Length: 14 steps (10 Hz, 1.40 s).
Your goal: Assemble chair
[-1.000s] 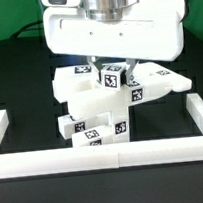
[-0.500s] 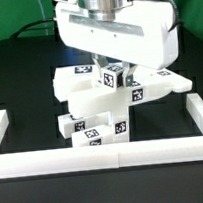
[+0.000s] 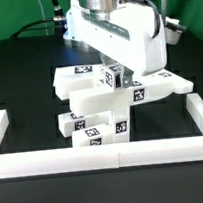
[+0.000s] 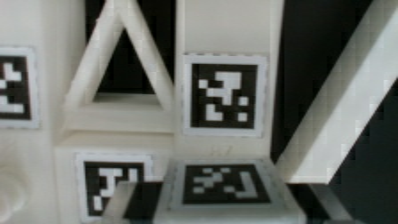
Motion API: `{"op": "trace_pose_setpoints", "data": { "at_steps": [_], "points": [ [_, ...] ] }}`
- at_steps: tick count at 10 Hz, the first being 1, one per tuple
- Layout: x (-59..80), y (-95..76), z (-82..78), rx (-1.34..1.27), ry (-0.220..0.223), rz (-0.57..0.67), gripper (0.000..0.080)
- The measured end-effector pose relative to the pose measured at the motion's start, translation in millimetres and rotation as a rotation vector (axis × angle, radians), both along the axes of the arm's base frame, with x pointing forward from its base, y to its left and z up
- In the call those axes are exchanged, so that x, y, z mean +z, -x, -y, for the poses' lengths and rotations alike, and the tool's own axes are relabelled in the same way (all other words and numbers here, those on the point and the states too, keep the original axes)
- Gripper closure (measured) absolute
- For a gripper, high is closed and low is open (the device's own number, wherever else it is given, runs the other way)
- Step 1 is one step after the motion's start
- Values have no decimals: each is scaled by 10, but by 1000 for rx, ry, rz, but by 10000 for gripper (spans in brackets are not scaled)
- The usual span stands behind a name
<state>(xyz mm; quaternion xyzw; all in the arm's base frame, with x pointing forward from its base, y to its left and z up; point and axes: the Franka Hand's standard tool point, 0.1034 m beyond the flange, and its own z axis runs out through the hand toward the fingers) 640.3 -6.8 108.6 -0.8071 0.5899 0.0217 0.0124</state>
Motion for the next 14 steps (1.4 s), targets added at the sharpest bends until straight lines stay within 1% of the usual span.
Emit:
{"op": "trace_pose_setpoints", "data": {
  "at_steps": [2, 5, 8, 13, 14],
  "points": [
    [-6, -39, 13, -127, -10, 26, 528],
    [-6, -65, -4, -332, -26, 33, 528],
    [-5, -97, -53, -518, -45, 44, 528],
    [2, -111, -131, -876, -72, 17, 528],
    [2, -112, -147, -883, -77, 16, 528]
  ]
}}
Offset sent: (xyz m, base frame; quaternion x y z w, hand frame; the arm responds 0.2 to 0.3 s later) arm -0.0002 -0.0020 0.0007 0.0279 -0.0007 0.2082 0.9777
